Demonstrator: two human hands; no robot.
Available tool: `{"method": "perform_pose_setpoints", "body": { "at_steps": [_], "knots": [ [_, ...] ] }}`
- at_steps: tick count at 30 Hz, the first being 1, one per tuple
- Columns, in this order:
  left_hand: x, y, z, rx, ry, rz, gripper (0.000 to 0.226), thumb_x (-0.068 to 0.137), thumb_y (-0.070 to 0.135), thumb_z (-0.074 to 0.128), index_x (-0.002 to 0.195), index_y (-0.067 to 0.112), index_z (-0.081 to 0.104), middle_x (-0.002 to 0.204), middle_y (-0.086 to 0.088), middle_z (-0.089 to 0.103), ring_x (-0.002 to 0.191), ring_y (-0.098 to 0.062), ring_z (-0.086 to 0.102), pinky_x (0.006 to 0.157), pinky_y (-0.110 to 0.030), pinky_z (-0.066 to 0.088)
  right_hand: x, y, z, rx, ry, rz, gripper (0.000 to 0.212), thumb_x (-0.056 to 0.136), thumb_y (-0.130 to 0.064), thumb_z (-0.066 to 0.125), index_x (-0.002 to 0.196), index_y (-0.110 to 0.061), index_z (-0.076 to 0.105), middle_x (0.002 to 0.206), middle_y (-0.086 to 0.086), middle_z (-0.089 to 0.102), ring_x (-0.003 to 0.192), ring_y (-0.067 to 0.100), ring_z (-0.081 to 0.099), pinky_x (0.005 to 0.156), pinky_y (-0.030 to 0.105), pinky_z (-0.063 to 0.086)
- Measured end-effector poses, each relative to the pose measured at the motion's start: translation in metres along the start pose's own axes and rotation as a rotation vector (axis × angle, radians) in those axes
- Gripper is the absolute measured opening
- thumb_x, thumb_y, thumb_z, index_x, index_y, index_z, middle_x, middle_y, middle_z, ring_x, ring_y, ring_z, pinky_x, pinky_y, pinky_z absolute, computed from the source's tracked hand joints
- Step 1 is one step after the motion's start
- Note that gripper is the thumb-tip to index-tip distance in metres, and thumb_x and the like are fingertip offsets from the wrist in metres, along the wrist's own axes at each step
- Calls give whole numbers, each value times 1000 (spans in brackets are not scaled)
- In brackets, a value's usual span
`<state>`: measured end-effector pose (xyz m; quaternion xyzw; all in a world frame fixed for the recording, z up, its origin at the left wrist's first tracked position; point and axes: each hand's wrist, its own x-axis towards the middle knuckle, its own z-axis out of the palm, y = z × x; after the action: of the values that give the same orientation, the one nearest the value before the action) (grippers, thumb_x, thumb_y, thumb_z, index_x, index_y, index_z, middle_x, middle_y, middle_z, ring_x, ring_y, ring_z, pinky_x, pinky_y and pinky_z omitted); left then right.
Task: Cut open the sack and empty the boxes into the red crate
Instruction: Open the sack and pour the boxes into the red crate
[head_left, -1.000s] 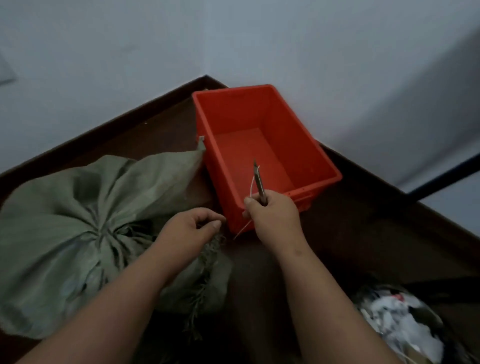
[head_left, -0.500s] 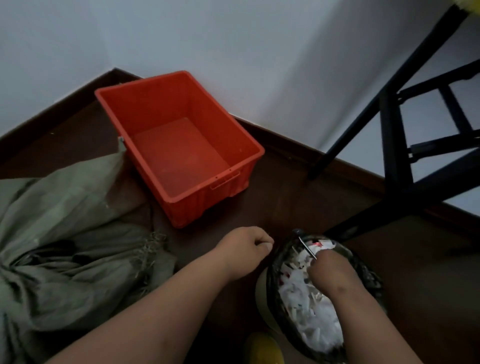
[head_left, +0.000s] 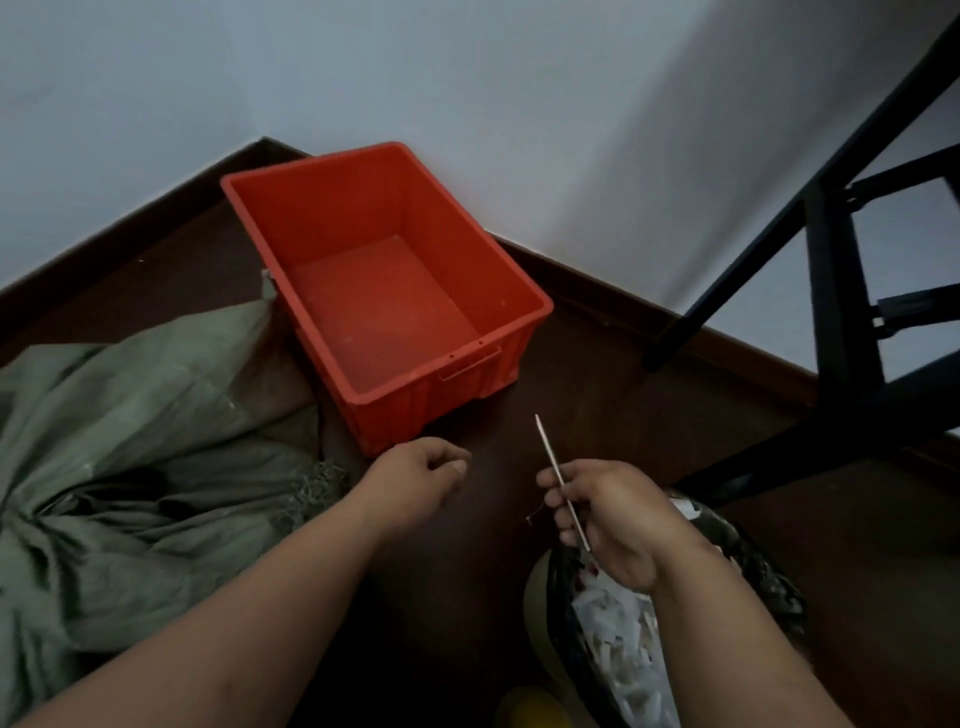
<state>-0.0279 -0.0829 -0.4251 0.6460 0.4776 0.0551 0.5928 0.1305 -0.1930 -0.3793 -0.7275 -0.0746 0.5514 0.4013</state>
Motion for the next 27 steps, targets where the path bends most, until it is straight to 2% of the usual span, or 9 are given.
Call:
{"method": "perform_pose_setpoints", "body": {
  "at_steps": [2,4,6,8,12,15,22,27],
  "knots": [
    [-1,-11,-15,-62,63,-9,13,93,18,58,96,25,68,85,-3,69,70,-12,60,71,-27,49,5,-1,15,55,-132,-21,22,96,4,36,104,-1,55,71,7,50,55,13,45,52,24,39],
    [-3,-22,-28,-111,111,-15,16,94,14,56,90,27,66,82,-3,67,68,-11,58,68,-22,47,12,0,29,94,-235,-27,17,99,-4,41,107,-7,56,74,7,57,57,13,54,51,23,48],
    [-5,-33,-41,-142,147,-18,15,95,12,55,93,22,66,80,-2,65,66,-10,56,61,-16,46,19,2,41,84,-280,-19,13,99,-13,47,106,-15,57,74,8,61,55,14,58,48,24,48],
    [-8,-44,-53,-171,176,-22,15,95,10,54,96,18,66,81,-4,65,65,-11,55,55,-13,43,28,4,53,37,-284,-23,11,98,-16,48,105,-18,57,71,6,62,50,12,54,45,21,42],
    [-13,-67,-71,-219,249,-37,19,94,11,55,87,26,66,81,-5,67,69,-15,56,66,-28,44,42,11,79,-1,-279,-11,13,100,-19,45,104,-17,57,65,4,56,45,9,43,42,19,29],
    [-16,-80,-75,-229,268,-53,18,94,11,56,90,24,67,81,-6,67,69,-16,55,68,-31,43,50,15,94,-34,-254,-4,18,100,-27,43,98,-16,57,61,3,52,44,8,37,42,19,23],
    [-18,-88,-81,-155,306,-37,13,93,15,58,99,18,69,71,-7,63,57,-11,51,54,-23,40,70,24,115,-115,-142,25,15,94,-16,42,88,-13,56,58,4,50,40,9,33,41,18,18],
    [-23,-89,-87,-81,335,-30,14,94,15,57,100,20,68,83,-8,70,70,-15,61,60,-14,45,91,37,121,-133,-63,54,15,90,-11,40,86,-12,55,60,5,48,42,10,30,40,17,17]
  ]
}}
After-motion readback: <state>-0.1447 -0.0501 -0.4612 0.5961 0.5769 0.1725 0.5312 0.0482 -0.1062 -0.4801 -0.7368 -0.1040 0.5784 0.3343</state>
